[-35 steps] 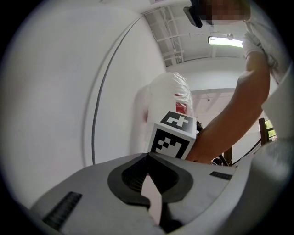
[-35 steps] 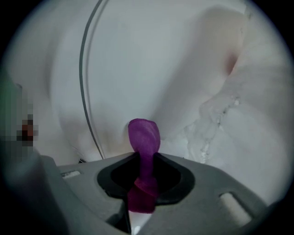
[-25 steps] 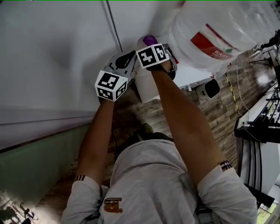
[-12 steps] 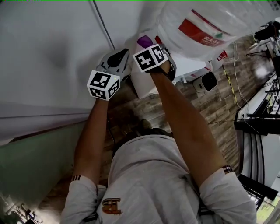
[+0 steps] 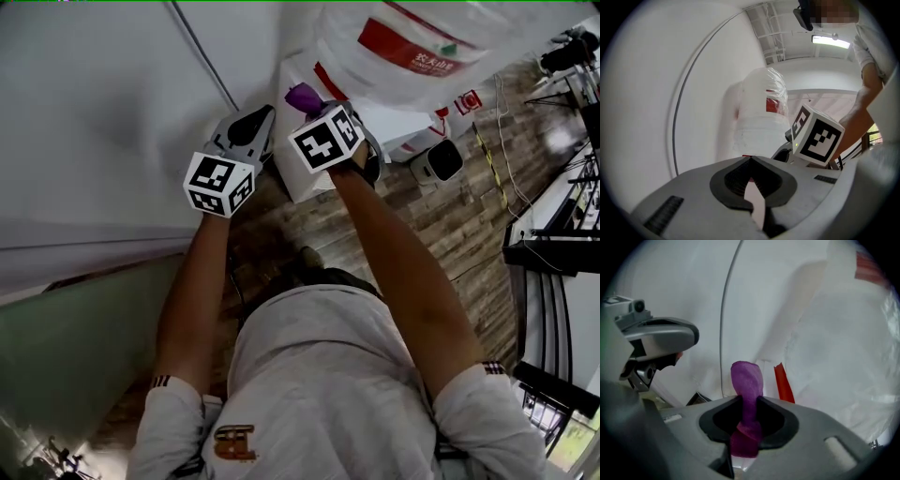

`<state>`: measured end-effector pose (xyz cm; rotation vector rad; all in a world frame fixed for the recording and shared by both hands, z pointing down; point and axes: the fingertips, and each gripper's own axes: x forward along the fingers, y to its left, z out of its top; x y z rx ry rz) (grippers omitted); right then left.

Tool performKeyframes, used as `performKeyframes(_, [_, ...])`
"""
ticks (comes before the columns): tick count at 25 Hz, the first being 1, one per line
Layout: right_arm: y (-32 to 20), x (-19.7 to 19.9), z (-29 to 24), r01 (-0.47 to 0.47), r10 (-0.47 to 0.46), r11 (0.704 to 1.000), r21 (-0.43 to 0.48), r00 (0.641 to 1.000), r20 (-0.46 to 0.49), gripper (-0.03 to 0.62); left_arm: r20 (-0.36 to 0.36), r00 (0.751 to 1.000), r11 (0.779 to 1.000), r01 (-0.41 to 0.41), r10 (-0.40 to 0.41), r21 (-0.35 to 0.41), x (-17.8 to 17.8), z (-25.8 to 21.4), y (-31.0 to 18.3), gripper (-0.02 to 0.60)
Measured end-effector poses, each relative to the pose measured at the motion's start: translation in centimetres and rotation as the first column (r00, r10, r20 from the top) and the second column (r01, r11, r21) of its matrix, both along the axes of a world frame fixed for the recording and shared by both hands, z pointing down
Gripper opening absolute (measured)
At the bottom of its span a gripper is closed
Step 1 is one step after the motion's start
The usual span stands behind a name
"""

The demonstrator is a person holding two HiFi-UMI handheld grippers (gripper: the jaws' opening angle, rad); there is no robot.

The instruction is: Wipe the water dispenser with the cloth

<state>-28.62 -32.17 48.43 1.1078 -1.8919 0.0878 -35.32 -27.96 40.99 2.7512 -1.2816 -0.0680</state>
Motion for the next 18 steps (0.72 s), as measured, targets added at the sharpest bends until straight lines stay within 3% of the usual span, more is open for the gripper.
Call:
performKeyframes(8, [3.5, 0.9, 0.1, 0.037, -0.036, 0.999, -0.031, 0.999, 0.018, 0.095, -0.028, 0.999, 0.999, -0.033, 0.032, -0.011, 2.7, 0.1, 1.0, -0.002])
performKeyframes(18, [5.4, 4.5, -0.3, 0.002, -0.001, 0.998, -0.059, 1.0, 0.022, 0.095, -0.045, 0.993, 0.994, -0.106, 0.106, 0.0, 5.6, -0.2, 2.6, -0.002])
